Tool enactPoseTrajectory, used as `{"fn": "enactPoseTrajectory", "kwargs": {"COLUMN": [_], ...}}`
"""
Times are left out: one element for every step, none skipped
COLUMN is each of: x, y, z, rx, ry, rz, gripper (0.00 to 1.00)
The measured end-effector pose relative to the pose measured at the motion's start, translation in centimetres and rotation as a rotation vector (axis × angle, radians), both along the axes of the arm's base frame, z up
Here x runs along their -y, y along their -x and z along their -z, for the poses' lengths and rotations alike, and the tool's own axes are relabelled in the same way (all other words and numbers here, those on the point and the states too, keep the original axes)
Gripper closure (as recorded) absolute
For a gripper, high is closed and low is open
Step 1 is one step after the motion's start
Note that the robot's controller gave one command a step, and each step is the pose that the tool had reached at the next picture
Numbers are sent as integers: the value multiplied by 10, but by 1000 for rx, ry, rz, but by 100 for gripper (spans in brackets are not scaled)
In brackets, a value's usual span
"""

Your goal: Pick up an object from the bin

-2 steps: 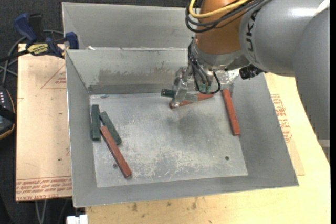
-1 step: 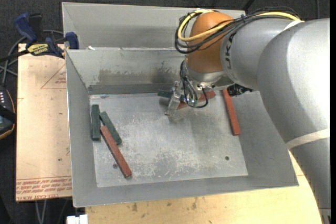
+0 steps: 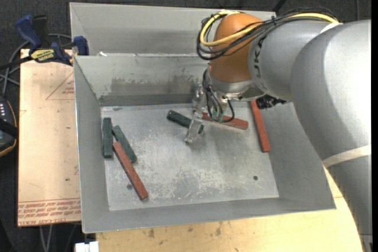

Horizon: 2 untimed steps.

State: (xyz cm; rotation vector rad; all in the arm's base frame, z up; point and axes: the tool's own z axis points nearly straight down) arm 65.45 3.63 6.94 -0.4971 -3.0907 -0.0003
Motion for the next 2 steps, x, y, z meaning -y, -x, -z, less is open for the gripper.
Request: {"fn": "enactPoseTrajectory", "kwargs": {"x": [0,-11], "y": [-3,-1], "z": [-2,-136], "rx": [15,23], "ry": [0,0], "rz": [0,8], "gripper": [100,100]}}
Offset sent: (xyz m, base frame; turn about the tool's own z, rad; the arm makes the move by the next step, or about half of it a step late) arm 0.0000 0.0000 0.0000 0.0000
